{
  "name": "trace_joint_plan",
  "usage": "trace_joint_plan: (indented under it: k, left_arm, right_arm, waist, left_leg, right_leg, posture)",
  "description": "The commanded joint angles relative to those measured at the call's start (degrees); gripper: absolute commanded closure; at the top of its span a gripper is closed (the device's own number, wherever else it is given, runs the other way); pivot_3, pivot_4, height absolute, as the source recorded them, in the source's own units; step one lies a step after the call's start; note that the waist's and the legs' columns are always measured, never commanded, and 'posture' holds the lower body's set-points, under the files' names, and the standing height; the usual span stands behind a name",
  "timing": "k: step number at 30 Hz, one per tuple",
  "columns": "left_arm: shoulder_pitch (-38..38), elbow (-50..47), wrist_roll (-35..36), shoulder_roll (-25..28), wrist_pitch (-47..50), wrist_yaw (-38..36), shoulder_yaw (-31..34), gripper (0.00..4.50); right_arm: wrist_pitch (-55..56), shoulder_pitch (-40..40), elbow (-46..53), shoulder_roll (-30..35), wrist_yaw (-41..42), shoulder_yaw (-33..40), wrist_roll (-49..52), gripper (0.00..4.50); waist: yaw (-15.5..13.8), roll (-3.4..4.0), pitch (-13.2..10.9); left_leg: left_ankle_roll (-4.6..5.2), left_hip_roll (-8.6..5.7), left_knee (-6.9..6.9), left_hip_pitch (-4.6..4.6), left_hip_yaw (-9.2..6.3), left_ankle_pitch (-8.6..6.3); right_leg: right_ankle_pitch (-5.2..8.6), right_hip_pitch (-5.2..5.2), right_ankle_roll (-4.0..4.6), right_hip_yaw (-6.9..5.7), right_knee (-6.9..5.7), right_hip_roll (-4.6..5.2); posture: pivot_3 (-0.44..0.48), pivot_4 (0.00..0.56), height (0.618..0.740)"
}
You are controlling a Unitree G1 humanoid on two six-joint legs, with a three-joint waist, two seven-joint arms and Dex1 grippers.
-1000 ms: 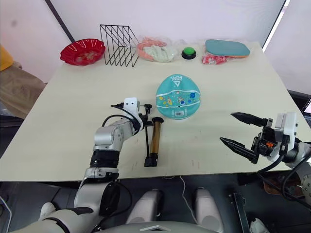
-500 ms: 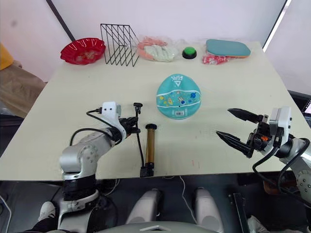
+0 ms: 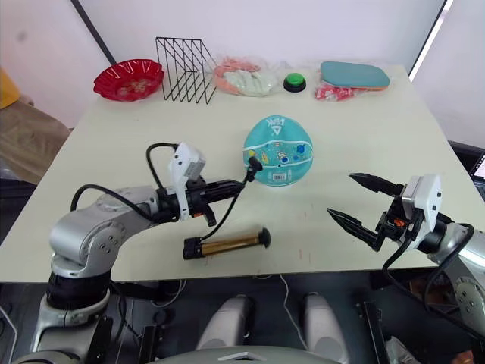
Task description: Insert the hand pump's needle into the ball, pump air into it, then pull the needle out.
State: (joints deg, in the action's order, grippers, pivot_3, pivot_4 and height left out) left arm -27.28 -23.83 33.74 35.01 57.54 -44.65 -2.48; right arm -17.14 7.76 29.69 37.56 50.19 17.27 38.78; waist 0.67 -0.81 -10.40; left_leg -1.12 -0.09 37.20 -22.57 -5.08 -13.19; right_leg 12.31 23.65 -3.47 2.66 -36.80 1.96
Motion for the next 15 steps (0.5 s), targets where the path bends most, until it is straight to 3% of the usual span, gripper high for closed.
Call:
trace_joint_plan:
  k: [1,7,11,15]
  left_arm:
    - [-5.23,3.05,-1.33,0.13,-5.57,-6.17,-5.47,4.46]
    - [-13.21,12.75,-8.36,-6.44,-11.8,-7.24,-16.23,4.46]
    - [-14.52,18.68,-12.0,-11.84,-14.99,-4.23,-17.86,4.46]
    - [-14.79,23.39,-15.34,-14.91,-18.6,-4.64,-20.07,4.46]
  right_arm:
    - [0.87,1.67,3.97,-0.48,-5.1,2.5,-3.35,0.0]
    - [-8.11,4.41,8.76,1.55,-11.34,3.24,-1.48,0.0]
    - [-15.07,4.59,11.84,1.84,-15.95,3.51,2.39,0.0]
    - [-25.3,-0.46,10.87,-0.98,-25.15,2.5,15.75,0.0]
  waist:
    - [0.04,0.0,0.0]
    - [0.17,-0.01,0.0]
    - [0.12,-0.01,0.0]
    - [0.39,-0.01,-0.01]
  left_leg:
    - [0.0,0.0,0.0,-0.01,0.01,0.0]
    - [0.02,0.0,0.0,-0.04,0.05,0.0]
    - [0.02,0.0,0.02,-0.07,0.05,0.0]
    - [0.03,0.05,0.01,-0.06,0.06,-0.01]
  right_leg:
    - [0.0,0.0,0.0,0.01,0.01,0.0]
    - [-0.01,0.05,-0.02,0.05,0.01,-0.01]
    - [-0.02,0.06,-0.03,0.07,0.01,-0.01]
    - [-0.03,0.07,-0.05,0.08,0.01,-0.05]
  posture:
    - [0.0,0.15,0.74]
    - [0.0,0.15,0.74]
    - [0.0,0.15,0.74]
    - [0.0,0.15,0.74]
